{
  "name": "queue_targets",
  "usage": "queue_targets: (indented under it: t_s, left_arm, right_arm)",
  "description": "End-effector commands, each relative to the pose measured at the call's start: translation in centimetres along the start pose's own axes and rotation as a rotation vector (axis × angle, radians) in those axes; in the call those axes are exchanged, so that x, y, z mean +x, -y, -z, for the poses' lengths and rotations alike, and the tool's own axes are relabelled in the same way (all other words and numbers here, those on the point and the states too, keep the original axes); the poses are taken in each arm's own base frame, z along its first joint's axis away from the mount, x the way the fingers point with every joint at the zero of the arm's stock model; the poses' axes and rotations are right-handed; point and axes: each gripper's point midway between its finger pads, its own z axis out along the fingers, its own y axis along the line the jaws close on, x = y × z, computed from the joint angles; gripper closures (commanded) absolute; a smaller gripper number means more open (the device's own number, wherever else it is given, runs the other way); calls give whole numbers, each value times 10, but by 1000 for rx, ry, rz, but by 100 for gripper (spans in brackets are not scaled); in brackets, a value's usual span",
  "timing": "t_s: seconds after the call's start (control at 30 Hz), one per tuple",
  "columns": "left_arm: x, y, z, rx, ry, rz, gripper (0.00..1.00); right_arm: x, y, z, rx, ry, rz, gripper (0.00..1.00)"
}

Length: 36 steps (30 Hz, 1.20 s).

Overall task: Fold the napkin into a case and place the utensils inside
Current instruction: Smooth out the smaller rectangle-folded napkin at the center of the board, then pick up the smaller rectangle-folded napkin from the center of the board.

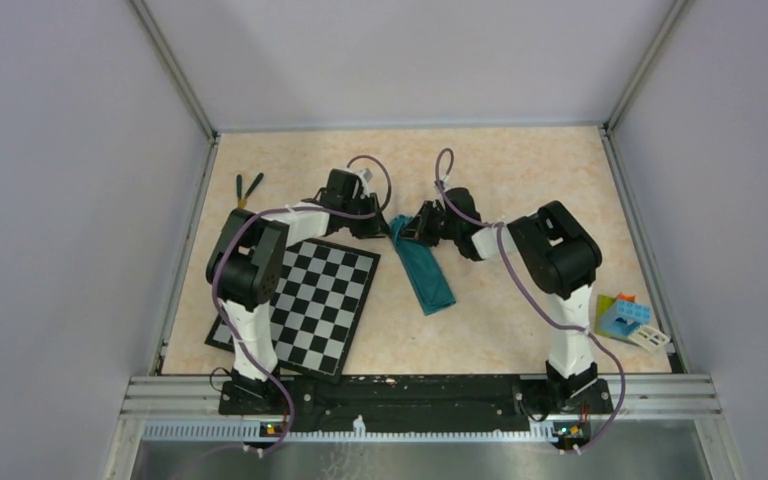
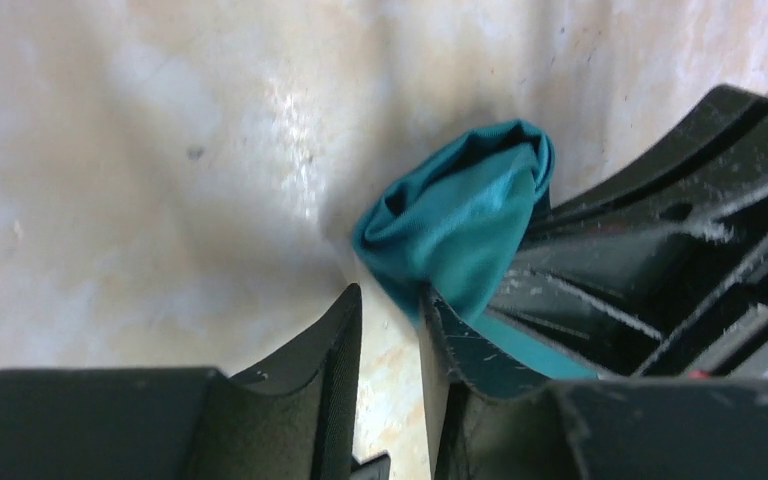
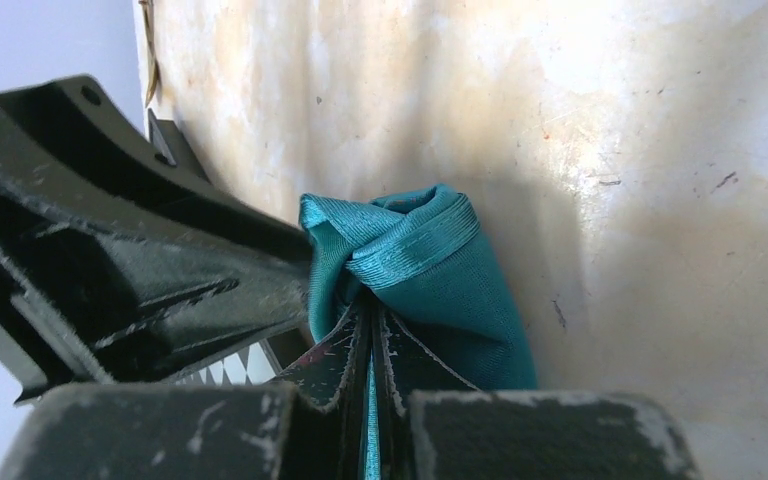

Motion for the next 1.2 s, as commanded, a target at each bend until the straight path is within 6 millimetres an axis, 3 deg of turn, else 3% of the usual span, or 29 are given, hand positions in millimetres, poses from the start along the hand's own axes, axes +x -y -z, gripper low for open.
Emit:
queue_targets:
  t_s: [0.0, 0.13, 0.2, 0.3, 0.47, 0.57, 0.67, 0.83, 1.0, 1.07, 1.17]
  left_arm:
    - [-25, 25, 33, 20, 129, -66, 66]
    - [-33, 35, 43, 42, 158, -67, 66]
    - [-36, 42, 40, 75, 156, -61, 72]
    - [-29, 51, 24, 146, 109, -36, 80]
    - [-9, 42, -10, 163, 42, -2, 83]
    - [-6, 25, -22, 103, 30, -3, 84]
    - [-8, 20, -21, 72, 36, -19, 83]
    - [-11, 44, 1, 136, 40, -21, 66]
    - [-30, 67, 45, 175, 106, -28, 54]
    - [-38, 62, 63, 152, 127, 5, 52]
    - [-48, 48, 90, 116, 167, 59, 48]
  right_arm:
    - [-11, -4, 2, -33, 37, 4, 100]
    - [-15, -12, 16, -24, 51, 30, 98]
    - [-17, -14, 21, -20, 57, 44, 96]
    - [-19, -17, 26, -13, 61, 58, 92]
    - [-18, -25, 43, 7, 55, 106, 86]
    - [-11, -26, 61, 64, 37, 224, 75]
    - [6, -28, 78, 154, 14, 423, 58]
    - [30, -27, 100, 365, -33, 735, 28]
    - [38, -29, 106, 515, -54, 902, 28]
    - [41, -27, 104, 566, -73, 935, 36]
    - [47, -29, 98, 589, -87, 962, 37]
